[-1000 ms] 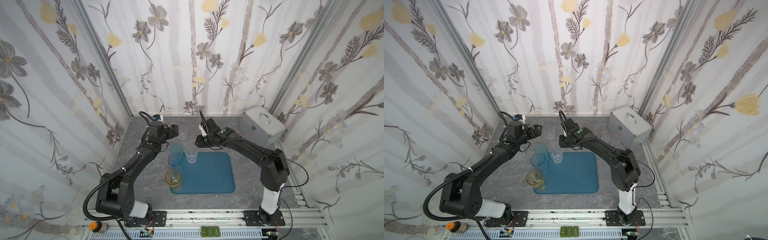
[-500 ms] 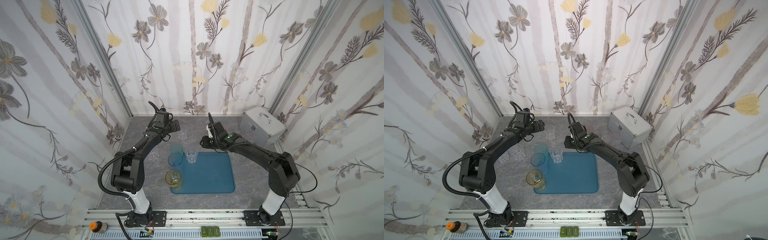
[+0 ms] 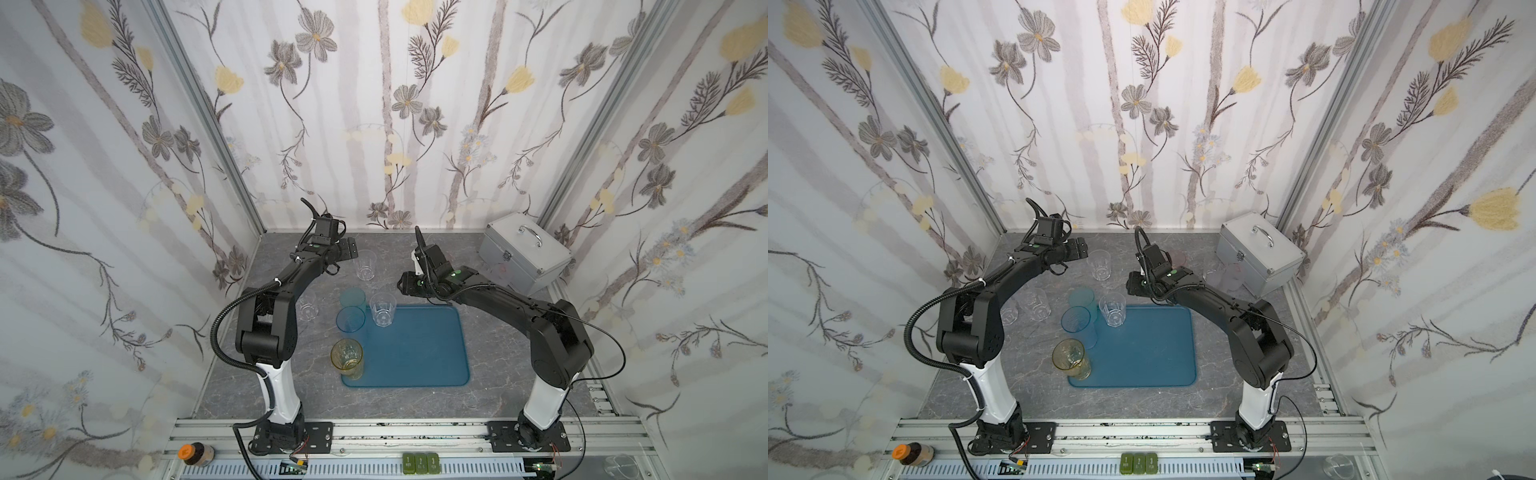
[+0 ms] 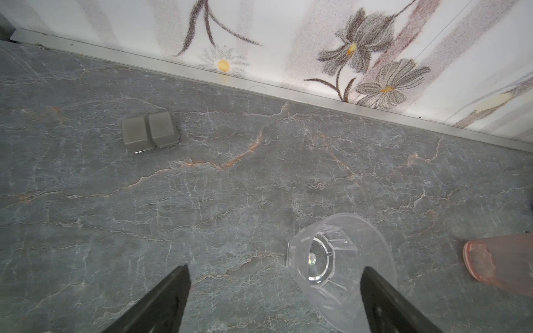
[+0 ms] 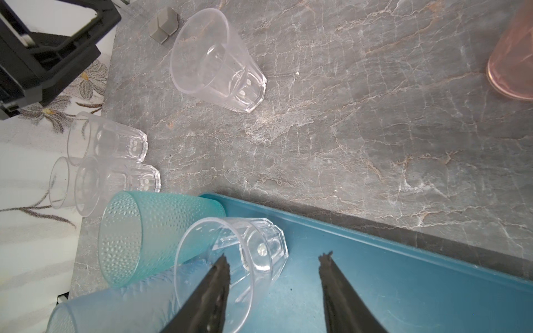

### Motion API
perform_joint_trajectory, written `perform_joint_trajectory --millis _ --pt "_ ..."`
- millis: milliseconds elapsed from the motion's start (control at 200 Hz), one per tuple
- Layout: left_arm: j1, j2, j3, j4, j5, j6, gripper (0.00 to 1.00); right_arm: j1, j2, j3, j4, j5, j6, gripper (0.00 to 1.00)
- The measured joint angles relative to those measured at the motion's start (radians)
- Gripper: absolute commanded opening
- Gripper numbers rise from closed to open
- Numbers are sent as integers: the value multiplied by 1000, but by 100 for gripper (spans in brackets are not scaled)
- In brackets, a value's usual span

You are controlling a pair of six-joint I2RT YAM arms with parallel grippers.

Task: Place the glasses into the tray
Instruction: Pick up the glass from the top-center of the table.

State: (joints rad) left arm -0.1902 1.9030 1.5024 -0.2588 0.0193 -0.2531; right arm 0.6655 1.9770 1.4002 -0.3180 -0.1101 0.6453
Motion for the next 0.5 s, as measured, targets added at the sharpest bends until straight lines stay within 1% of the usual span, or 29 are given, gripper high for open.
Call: perform_joint_trajectory --millis 155,345,500 --pt "23 15 19 -7 11 2 93 1 8 11 0 -13 -3 54" --pt "28 41 45 -14 71 -18 84 0 2 8 2 -13 -10 54" --pt "25 72 45 -27 95 -35 76 0 -2 8 1 -13 -10 55"
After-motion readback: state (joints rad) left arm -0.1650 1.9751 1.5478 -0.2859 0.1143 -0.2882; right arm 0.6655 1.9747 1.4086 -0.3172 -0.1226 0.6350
